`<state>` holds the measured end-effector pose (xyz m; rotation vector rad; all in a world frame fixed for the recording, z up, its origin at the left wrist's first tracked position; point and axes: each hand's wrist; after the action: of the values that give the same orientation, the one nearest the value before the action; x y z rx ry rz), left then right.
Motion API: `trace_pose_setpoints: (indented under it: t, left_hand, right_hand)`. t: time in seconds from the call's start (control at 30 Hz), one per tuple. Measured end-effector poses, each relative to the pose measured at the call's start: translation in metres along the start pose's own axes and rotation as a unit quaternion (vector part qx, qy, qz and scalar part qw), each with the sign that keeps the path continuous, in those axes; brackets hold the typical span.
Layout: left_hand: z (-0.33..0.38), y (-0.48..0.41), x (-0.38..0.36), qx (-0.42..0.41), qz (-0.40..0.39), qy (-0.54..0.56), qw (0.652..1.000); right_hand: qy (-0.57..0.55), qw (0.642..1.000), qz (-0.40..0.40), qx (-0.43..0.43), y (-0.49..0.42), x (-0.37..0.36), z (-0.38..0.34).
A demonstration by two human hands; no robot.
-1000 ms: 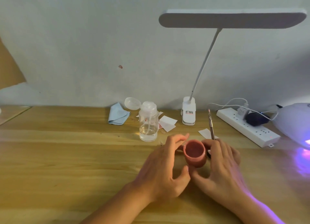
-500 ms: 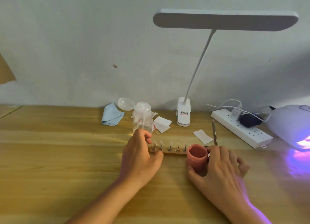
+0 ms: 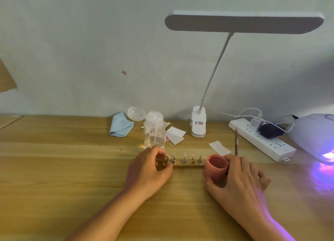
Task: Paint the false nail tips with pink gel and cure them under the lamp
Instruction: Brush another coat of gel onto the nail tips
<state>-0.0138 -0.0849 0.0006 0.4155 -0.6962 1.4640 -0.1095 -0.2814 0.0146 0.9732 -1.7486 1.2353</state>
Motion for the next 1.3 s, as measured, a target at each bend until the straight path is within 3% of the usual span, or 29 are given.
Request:
trace_pose_setpoints:
  t: [0.43, 0.73, 1.0, 1.1, 1.2, 1.3]
  left_hand:
    - [0.001, -0.003, 0.000, -0.001, -0.017, -0.023, 1.000]
    - [0.002, -0.008, 0.007, 0.019, -0.062, 0.036, 0.997]
    - [0.000, -0.005, 0.006, -0.019, -0.030, 0.007, 0.999]
    - [0.001, -0.003, 0.005, -0.042, -0.013, -0.022, 0.999]
    - [0.001, -0.001, 0.004, -0.074, 0.009, -0.048, 0.996]
    - [0.001, 0.001, 0.000, -0.094, 0.040, -0.077, 0.992]
  right_hand:
    - [-0.049, 0.998, 0.007, -0.034, -0.008, -0.003, 0.009]
    - [-0.097, 0.995, 0.027, -0.024, -0.006, 0.000, 0.007]
    - [-0.127, 0.990, 0.063, -0.003, -0.004, 0.002, 0.006]
    - [-0.200, 0.972, 0.124, 0.022, -0.003, 0.005, 0.005]
    - [-0.311, 0.918, 0.239, 0.053, -0.002, 0.011, 0.005]
    - [-0.340, 0.894, 0.272, 0.106, -0.002, 0.014, 0.005]
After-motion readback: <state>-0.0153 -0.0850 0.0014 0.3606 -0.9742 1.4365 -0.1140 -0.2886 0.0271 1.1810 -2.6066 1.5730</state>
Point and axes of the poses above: each hand's wrist, its own y-axis away from the middle knuckle, its own x-axis out of the back of the hand, z = x × y, and after that the axes turned 9 degrees about x, right-handed
